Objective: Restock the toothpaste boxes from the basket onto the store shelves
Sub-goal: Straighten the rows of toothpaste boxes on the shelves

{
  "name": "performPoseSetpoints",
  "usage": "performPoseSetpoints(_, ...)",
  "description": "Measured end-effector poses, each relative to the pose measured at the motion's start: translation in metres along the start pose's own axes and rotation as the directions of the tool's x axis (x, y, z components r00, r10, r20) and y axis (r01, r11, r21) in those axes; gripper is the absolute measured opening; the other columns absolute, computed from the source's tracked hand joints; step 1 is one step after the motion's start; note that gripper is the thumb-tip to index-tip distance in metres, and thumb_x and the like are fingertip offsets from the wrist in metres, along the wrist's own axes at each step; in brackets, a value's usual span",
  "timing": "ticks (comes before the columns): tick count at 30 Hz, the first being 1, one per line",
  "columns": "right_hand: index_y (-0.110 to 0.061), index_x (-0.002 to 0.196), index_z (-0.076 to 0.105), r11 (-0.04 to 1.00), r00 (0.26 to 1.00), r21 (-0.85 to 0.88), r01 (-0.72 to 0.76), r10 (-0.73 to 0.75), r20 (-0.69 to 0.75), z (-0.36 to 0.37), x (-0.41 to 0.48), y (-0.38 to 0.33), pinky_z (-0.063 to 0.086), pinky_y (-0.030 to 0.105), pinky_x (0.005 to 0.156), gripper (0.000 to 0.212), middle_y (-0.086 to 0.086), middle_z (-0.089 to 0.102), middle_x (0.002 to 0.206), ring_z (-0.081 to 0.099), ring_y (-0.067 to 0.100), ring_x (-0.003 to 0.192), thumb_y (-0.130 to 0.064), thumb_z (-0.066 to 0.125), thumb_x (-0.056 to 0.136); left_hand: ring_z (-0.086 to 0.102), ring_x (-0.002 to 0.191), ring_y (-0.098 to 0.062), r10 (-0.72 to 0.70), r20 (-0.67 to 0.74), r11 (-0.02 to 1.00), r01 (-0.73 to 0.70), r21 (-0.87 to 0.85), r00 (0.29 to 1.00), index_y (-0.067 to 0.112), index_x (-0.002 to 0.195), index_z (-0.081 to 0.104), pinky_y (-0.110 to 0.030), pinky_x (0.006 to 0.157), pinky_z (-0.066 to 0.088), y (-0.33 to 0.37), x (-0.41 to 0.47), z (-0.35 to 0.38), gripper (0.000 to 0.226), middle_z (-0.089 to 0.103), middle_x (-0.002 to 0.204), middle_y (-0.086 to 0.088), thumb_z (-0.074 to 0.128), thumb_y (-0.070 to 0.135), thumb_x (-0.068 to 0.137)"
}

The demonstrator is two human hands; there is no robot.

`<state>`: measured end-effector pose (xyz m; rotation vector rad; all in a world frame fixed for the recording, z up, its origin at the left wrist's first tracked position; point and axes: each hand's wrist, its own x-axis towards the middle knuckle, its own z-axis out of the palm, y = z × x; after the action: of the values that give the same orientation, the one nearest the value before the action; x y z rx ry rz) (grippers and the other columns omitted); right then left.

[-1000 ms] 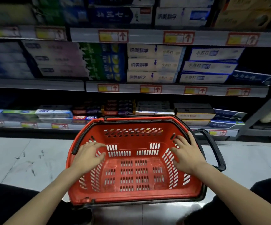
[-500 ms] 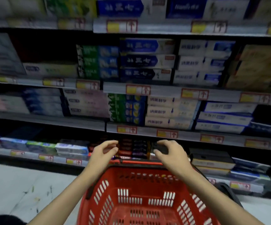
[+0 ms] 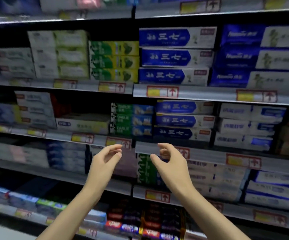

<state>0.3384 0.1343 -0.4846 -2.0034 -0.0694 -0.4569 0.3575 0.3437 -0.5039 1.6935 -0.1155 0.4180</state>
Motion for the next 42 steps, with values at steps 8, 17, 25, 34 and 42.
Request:
performPoseSetpoints(8, -0.032, 0.146, 0.052, 0.999, 0.983, 0.047, 0.005, 0.003, -0.183, 0.049, 0.058, -0.002, 0.049, 0.03, 0.103, 0.05, -0.017, 0.056, 0.132, 0.054, 0.004, 0.12, -0.029, 0.068, 0.099, 0.066, 0.104, -0.004, 0.089, -0.147, 0.986, -0.066, 0.155, 0.985, 0.029, 0.123, 0.07, -0.028, 0.092, 0.053, -0.01, 0.07, -0.025, 0.025, 0.073, 0.109, 0.014, 0.063, 0.016, 0.103)
performPoseSetpoints(17, -0.02, 0.153, 0.045, 0.992, 0.947, -0.126, -0.019, -0.022, -0.32, 0.082, 0.107, 0.001, 0.042, 0.023, 0.096, 0.054, -0.003, 0.055, 0.136, 0.054, 0.012, 0.121, -0.023, 0.062, 0.102, 0.053, 0.119, -0.025, 0.222, -0.255, 0.815, -0.035, 0.578, 0.941, 0.023, 0.136, 0.064, -0.047, 0.105, 0.038, -0.019, 0.139, -0.012, 0.04, 0.062, 0.124, 0.001, 0.068, 0.033, 0.097)
performPoseSetpoints(25, -0.025, 0.148, 0.051, 0.994, 0.938, -0.104, -0.021, -0.016, -0.347, 0.094, 0.116, 0.002, 0.042, 0.025, 0.086, 0.05, -0.004, 0.057, 0.119, 0.052, 0.011, 0.105, -0.024, 0.065, 0.099, 0.042, 0.128, -0.033, 0.179, -0.279, 0.79, 0.031, 0.613, 0.944, 0.009, 0.141, 0.059, -0.049, 0.108, 0.029, -0.016, 0.165, -0.014, 0.049, 0.054, 0.134, -0.011, 0.065, 0.028, 0.096)
performPoseSetpoints(34, -0.031, 0.124, 0.065, 0.928, 0.806, -0.018, 0.373, -0.333, -0.49, 0.086, 0.127, -0.086, 0.048, 0.011, 0.083, 0.032, -0.02, 0.061, 0.11, 0.06, -0.002, 0.101, -0.024, 0.074, 0.094, 0.061, 0.093, -0.001, 0.429, -0.431, 0.902, -0.353, 0.246, 0.794, 0.028, 0.098, 0.068, -0.018, 0.075, 0.045, 0.048, 0.172, -0.043, 0.009, 0.066, 0.103, 0.008, 0.064, 0.02, 0.099)
performPoseSetpoints(42, -0.029, 0.129, 0.066, 0.91, 0.754, -0.06, 0.41, -0.375, -0.54, 0.079, 0.146, -0.154, 0.054, 0.027, 0.079, 0.034, -0.018, 0.06, 0.108, 0.06, -0.001, 0.086, -0.028, 0.071, 0.096, 0.062, 0.095, -0.007, 0.49, -0.483, 0.871, -0.39, 0.299, 0.726, 0.028, 0.116, 0.07, -0.024, 0.078, 0.049, 0.104, 0.205, -0.073, 0.019, 0.067, 0.105, 0.011, 0.066, 0.02, 0.099)
